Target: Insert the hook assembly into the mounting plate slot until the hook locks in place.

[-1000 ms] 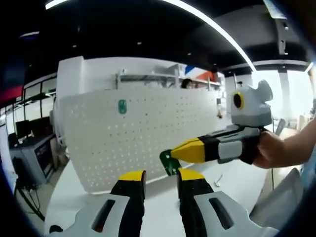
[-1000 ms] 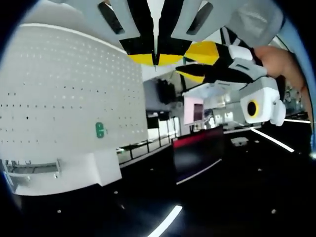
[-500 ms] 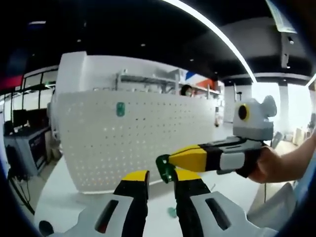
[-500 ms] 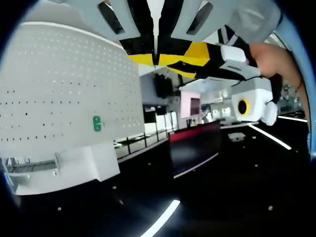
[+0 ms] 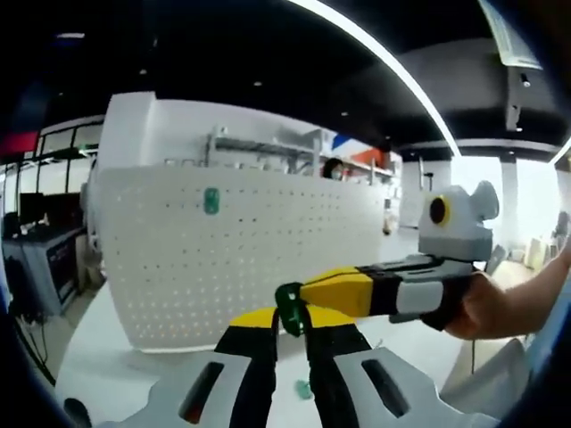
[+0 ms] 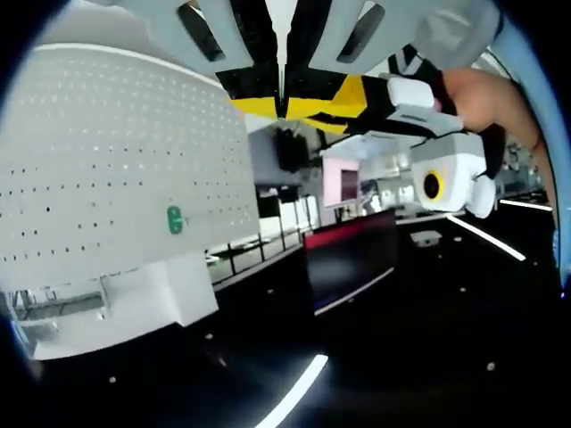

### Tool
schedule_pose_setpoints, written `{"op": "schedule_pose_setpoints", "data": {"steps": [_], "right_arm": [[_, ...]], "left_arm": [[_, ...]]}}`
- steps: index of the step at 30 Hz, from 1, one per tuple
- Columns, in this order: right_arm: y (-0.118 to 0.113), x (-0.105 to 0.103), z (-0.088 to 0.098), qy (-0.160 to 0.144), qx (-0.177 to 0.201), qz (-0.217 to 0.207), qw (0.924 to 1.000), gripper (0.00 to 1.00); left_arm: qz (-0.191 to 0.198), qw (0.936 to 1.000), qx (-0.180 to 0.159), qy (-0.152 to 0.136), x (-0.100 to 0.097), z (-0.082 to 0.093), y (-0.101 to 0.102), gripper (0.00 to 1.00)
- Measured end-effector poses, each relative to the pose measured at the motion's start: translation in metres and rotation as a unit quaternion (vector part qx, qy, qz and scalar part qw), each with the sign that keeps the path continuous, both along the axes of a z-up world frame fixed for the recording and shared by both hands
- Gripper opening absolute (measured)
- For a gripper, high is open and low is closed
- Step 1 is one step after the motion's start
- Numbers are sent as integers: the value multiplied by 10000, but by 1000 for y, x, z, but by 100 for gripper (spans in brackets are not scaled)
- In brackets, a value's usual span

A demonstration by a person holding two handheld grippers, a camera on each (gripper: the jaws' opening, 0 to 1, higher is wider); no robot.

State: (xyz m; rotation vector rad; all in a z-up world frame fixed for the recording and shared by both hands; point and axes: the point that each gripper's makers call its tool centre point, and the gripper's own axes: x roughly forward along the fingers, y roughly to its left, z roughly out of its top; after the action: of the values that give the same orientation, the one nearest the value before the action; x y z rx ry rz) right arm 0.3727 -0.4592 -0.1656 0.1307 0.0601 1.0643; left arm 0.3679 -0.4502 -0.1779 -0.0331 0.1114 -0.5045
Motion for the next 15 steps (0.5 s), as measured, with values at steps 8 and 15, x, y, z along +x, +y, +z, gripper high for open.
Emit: {"op": "schedule_pose_setpoints", "data": {"steps": [8, 15], "right_arm": [[-1, -1, 3, 76, 114, 4, 9999, 0], [0, -2, 5, 93, 164, 23, 9998, 0]], "left_arm": [[-32, 10000, 17, -67, -1, 3, -2, 7], [-44, 9999, 6, -126, -1, 6, -4, 5]]}}
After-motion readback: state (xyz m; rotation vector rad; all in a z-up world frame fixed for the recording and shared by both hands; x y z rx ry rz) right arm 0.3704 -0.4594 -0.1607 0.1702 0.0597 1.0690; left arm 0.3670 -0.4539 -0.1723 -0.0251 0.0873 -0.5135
